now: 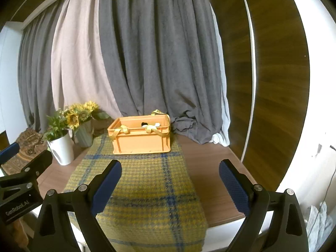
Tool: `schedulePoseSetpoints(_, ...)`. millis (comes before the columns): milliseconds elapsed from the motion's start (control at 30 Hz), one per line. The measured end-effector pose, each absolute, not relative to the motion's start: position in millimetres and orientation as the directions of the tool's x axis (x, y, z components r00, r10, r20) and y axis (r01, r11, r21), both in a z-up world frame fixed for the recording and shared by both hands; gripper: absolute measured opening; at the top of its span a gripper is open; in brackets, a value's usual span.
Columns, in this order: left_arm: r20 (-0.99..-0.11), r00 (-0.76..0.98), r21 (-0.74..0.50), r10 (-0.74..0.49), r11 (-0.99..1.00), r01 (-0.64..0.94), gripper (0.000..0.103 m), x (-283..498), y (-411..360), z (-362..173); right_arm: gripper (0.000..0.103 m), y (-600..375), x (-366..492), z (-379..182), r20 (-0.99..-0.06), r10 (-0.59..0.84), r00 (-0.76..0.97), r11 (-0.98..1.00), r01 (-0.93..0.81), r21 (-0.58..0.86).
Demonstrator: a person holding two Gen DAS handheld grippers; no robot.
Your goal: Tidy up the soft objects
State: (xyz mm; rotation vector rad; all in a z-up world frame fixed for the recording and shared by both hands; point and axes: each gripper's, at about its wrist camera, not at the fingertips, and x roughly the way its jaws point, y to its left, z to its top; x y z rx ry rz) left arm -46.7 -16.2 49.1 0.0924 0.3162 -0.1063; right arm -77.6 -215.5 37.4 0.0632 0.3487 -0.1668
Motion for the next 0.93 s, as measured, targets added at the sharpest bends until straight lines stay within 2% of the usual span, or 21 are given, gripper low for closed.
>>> schedulePoseSetpoints(933, -0.316, 0.944, 0.065, -0.094, 0.991, 0.12, 0.103, -48.5, -19.5, 55.2, 0.095, -217.6, -80.7, 39.7, -0.346, -0.148, 0.927, 0.985, 0.17, 0.035)
